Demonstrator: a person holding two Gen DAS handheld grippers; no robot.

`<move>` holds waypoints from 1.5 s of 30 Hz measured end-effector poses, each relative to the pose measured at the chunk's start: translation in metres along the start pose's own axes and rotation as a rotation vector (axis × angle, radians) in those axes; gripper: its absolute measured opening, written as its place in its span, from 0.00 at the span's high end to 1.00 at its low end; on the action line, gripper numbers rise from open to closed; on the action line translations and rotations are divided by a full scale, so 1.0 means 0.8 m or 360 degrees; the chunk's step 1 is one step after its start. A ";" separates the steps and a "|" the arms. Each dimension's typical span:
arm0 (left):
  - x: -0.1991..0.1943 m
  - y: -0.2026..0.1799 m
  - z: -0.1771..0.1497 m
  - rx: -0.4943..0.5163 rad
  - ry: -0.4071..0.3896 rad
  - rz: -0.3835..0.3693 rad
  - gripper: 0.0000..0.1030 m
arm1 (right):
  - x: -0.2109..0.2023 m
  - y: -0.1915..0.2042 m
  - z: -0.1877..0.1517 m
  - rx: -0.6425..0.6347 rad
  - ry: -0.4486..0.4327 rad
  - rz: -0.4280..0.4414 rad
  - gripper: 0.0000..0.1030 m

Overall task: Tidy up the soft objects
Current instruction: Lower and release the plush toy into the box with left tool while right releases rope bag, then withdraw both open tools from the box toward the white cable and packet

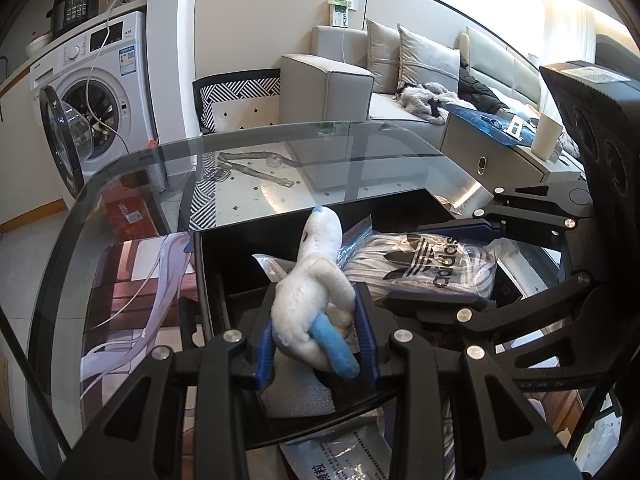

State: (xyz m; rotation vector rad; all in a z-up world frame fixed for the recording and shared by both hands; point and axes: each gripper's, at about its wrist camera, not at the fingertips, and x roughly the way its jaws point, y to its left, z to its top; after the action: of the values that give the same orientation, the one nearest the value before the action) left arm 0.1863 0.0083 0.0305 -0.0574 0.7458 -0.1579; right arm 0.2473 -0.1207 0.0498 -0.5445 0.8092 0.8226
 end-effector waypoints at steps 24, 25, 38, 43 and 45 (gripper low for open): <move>-0.019 -0.007 0.002 0.0032 -0.0015 -0.0029 0.11 | -0.062 -0.010 -0.035 0.0079 -0.0270 -0.0167 0.06; -0.023 -0.006 0.003 0.0030 -0.0025 -0.0033 0.07 | -0.067 -0.010 -0.037 0.0098 -0.0291 -0.0176 0.02; -0.062 -0.002 -0.002 0.0018 -0.0133 -0.0007 0.00 | -0.098 -0.008 -0.067 0.0351 -0.0360 -0.0282 0.01; -0.076 0.006 -0.011 -0.0005 -0.0155 0.0017 0.00 | -0.107 -0.007 -0.083 0.0467 -0.0350 -0.0303 0.01; -0.083 0.011 -0.016 -0.0016 -0.0158 0.0027 0.00 | -0.110 -0.006 -0.090 0.0518 -0.0354 -0.0295 0.01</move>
State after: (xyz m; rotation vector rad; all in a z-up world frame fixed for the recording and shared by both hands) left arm 0.1307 0.0278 0.0645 -0.0683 0.6481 -0.1342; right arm 0.1846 -0.2114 0.0792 -0.2290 0.6592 0.5543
